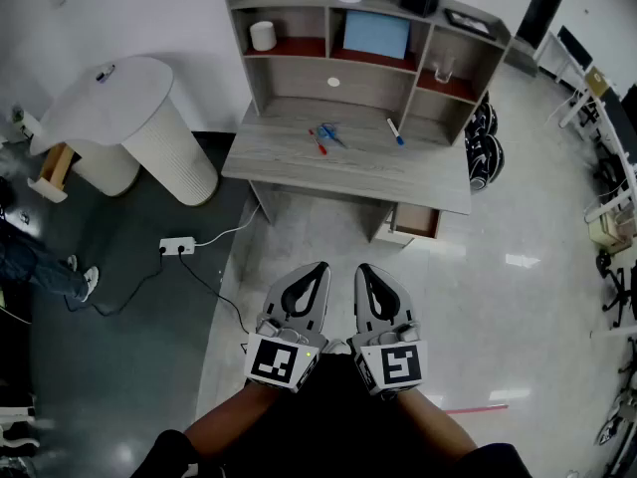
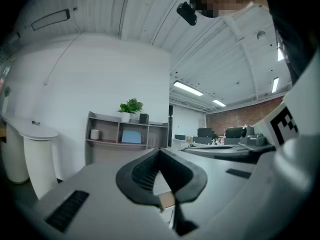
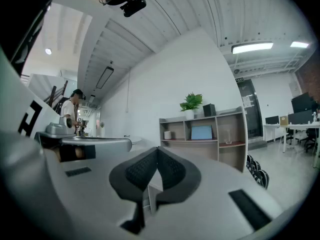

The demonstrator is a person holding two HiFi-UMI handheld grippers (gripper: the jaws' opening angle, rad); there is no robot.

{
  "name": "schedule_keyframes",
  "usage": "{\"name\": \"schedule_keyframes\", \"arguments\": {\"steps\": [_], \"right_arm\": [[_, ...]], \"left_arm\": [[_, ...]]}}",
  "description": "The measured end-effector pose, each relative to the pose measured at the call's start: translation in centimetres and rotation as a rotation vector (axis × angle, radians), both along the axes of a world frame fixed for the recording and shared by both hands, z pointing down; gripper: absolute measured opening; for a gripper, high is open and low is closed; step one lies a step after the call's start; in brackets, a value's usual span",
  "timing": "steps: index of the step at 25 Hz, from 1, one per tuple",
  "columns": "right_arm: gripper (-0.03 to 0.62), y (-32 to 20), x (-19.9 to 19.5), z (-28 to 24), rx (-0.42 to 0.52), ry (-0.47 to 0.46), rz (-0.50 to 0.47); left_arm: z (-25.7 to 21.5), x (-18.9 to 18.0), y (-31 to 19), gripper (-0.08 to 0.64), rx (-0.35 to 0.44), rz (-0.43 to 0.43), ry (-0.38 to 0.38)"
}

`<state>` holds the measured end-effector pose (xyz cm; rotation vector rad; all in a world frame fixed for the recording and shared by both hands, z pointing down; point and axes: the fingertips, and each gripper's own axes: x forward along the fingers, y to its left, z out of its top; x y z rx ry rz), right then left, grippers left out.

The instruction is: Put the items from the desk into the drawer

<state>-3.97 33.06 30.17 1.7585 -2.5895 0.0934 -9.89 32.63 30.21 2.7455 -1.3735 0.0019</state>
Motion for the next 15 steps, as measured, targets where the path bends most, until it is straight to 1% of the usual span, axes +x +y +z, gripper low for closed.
{"name": "schedule_keyframes", "arguments": {"steps": [3,8,15], "right_arm": [[0.018,0.3,0.9,0.2,0.0,-0.047,-0.001],[0.018,0.4,3.7,1.5,-0.024,-0.086,0.063],[0.018,-1.3,5.7,2.1,-0.012,-0.09,0.126]], "left_arm": [[-0.3,-0.2,-0.1,0.003,0.016,-0.021,0.018],[0.2,-1.6,-0.2,0.003,0.02,-0.061,0.033],[0.7,-3.0,-2.7,0.003,0.033,-0.086,0.029]]}}
